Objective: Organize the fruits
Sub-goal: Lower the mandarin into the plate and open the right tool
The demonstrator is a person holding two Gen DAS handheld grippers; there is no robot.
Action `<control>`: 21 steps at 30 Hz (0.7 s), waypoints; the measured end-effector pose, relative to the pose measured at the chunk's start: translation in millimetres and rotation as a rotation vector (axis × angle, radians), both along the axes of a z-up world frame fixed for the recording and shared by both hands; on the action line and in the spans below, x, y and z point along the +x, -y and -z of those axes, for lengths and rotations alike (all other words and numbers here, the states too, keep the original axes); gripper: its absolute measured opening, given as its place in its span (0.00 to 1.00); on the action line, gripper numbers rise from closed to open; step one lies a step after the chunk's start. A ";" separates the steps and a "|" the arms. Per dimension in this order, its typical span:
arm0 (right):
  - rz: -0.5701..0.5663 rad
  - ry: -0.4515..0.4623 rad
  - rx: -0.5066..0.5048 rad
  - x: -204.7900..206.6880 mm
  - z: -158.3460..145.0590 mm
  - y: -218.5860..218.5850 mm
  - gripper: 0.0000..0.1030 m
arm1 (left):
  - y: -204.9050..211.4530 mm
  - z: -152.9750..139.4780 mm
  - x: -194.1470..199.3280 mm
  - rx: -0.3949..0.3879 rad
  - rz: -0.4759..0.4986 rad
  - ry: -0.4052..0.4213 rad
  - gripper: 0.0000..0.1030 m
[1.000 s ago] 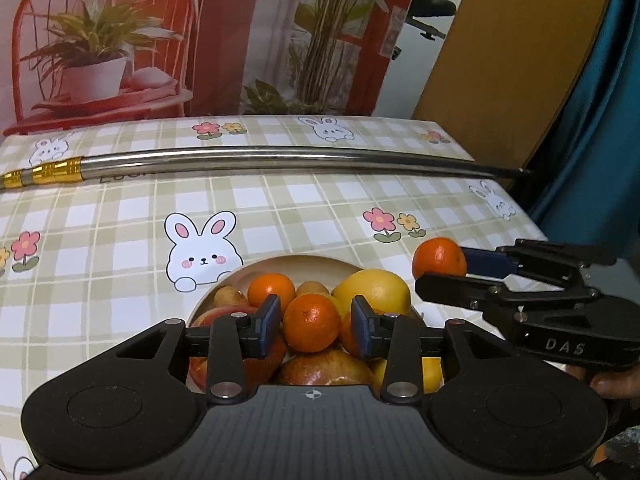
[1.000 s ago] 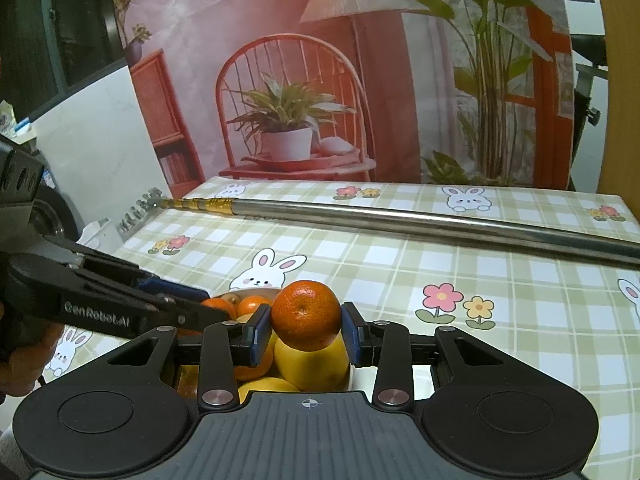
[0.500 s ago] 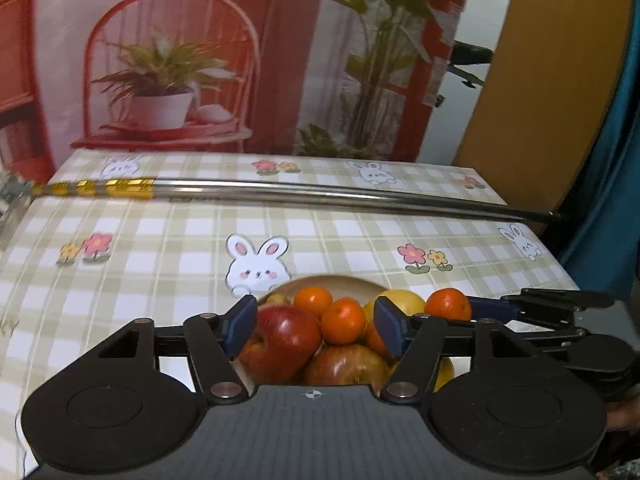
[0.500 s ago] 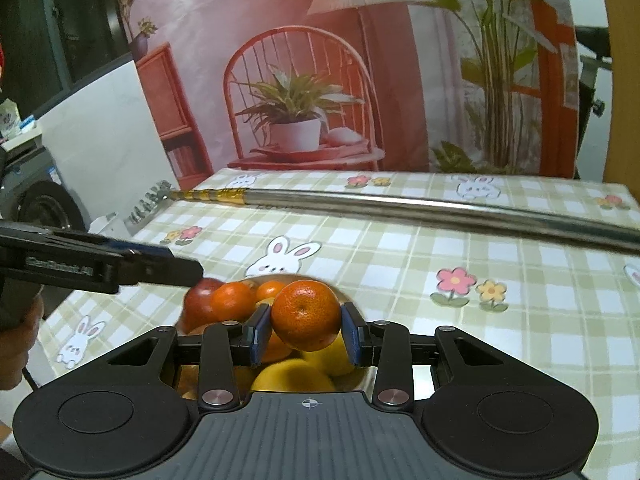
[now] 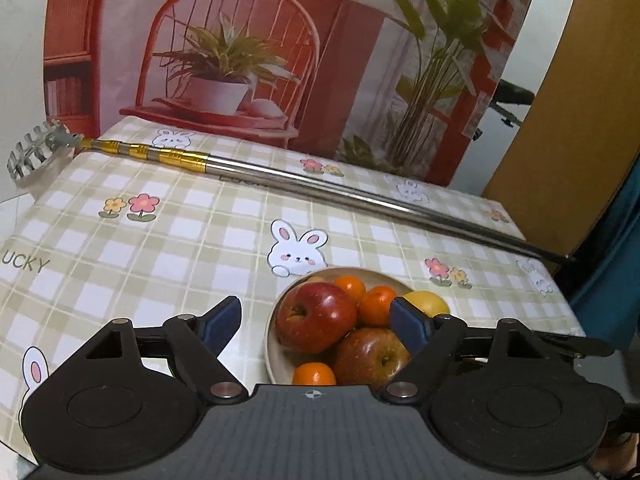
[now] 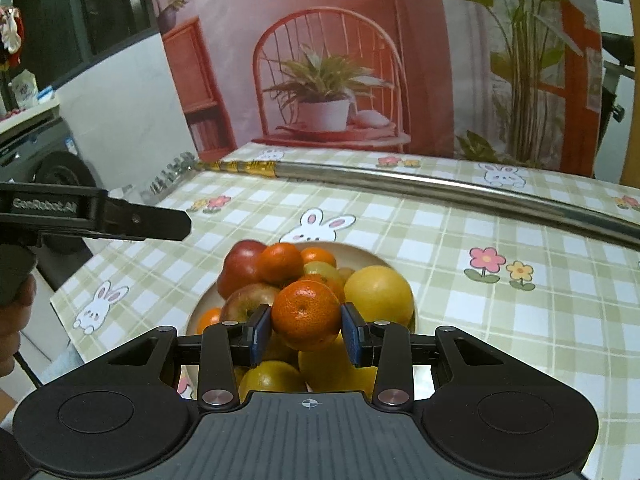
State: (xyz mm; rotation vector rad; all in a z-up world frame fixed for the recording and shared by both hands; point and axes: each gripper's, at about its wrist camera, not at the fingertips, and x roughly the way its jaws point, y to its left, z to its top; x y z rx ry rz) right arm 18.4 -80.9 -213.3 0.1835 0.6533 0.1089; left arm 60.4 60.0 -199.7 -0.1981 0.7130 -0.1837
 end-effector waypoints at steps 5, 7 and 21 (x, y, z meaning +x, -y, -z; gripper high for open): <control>-0.020 -0.002 -0.025 1.2 2.9 -8.2 0.34 | 2.8 3.3 -0.4 0.017 -0.001 0.004 0.82; -0.039 -0.007 -0.058 1.8 4.5 -13.3 0.34 | 2.0 3.4 -0.5 0.015 -0.002 0.010 0.82; -0.064 -0.007 -0.088 2.2 7.3 -20.0 0.36 | -1.3 6.5 0.3 0.005 -0.014 0.006 0.84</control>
